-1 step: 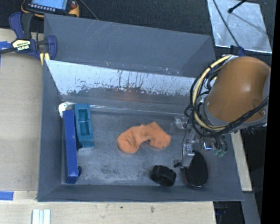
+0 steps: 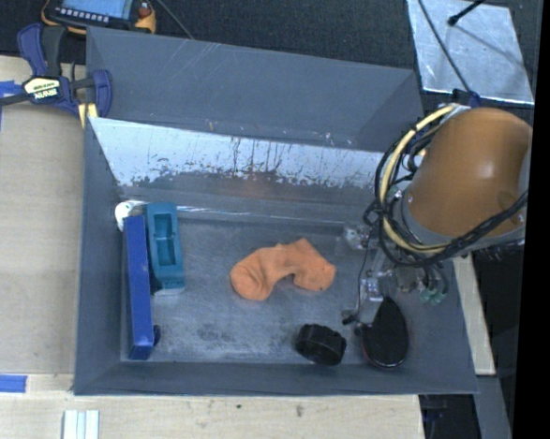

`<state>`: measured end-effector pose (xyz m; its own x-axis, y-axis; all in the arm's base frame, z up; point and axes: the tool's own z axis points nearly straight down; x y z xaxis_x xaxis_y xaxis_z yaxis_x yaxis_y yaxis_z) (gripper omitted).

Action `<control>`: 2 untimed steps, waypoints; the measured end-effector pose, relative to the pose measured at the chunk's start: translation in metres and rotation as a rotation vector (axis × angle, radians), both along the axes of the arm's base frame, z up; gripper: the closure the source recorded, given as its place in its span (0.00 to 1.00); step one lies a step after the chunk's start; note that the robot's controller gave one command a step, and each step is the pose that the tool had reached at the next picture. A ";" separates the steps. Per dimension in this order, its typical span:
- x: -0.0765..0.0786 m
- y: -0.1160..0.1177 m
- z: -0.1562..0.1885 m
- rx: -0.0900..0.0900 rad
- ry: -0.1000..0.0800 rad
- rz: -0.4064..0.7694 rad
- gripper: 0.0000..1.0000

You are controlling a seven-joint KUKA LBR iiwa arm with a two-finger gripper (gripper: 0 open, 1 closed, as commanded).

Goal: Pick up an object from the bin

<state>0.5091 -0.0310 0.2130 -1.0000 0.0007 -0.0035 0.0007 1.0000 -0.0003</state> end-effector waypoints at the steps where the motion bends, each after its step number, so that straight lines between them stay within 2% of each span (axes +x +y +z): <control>1: 0.026 0.039 -0.044 0.000 -0.007 -0.022 0.00; 2: 0.004 0.054 -0.071 0.003 0.004 -0.015 0.00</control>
Offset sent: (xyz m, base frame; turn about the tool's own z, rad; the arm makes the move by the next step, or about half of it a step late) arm -0.0182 0.0410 -0.0734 0.0173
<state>0.5134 0.0230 0.1415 -0.9999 0.0161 0.0002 0.0161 0.9999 0.0025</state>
